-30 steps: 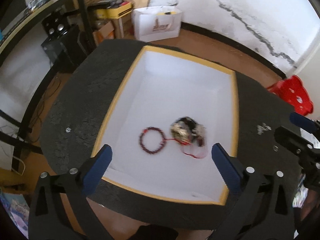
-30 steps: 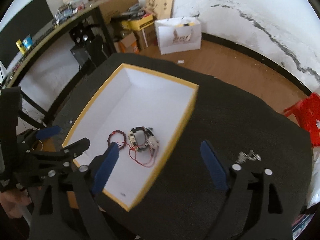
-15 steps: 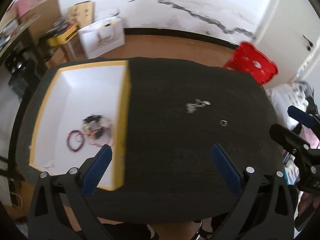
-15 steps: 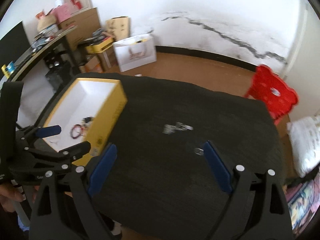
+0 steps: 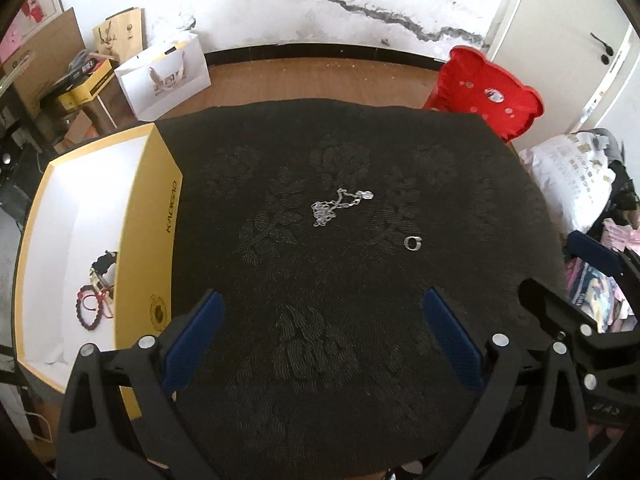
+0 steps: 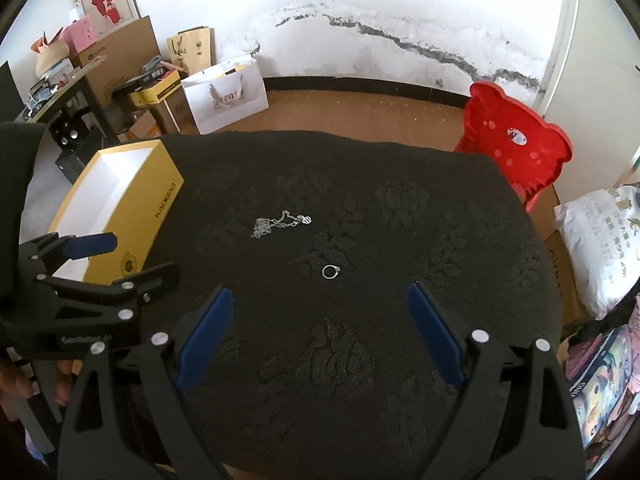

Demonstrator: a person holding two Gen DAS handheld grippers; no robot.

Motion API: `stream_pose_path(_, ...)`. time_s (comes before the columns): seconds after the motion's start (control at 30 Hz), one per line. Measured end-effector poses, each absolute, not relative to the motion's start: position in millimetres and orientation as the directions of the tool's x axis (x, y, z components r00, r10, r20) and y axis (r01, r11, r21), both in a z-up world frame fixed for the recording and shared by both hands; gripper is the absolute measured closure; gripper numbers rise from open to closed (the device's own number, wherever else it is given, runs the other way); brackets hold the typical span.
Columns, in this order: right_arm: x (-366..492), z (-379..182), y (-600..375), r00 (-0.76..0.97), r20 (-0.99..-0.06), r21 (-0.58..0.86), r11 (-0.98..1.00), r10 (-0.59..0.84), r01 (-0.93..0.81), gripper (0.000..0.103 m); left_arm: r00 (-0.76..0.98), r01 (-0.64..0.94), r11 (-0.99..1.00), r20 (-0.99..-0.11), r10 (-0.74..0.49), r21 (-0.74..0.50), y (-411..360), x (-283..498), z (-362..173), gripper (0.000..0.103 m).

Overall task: Organize jewelry
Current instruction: 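Move both tools back over the silver chain and silver ring on the table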

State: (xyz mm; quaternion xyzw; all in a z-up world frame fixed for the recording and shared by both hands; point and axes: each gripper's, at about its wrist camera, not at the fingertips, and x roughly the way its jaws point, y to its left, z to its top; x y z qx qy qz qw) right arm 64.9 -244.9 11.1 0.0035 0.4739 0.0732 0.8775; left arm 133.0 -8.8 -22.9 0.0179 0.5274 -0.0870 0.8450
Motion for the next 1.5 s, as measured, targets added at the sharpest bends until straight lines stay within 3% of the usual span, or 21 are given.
stream_pose_path(0.6,129.9,-101.5,-254.0,0.476,-0.87,0.083,0.99,0.129,-0.118,0.017,0.454,0.194,0.981,-0.885,-0.098,-0.01,-22.4,211.3,-119.9,0.006)
stream_pose_path(1.5,150.4,-134.3,-261.9,0.443,-0.893,0.038,0.995,0.077,-0.097,0.017,0.458,0.259,0.966,-0.877,-0.147,-0.027,-52.5,254.4,-164.7,0.006)
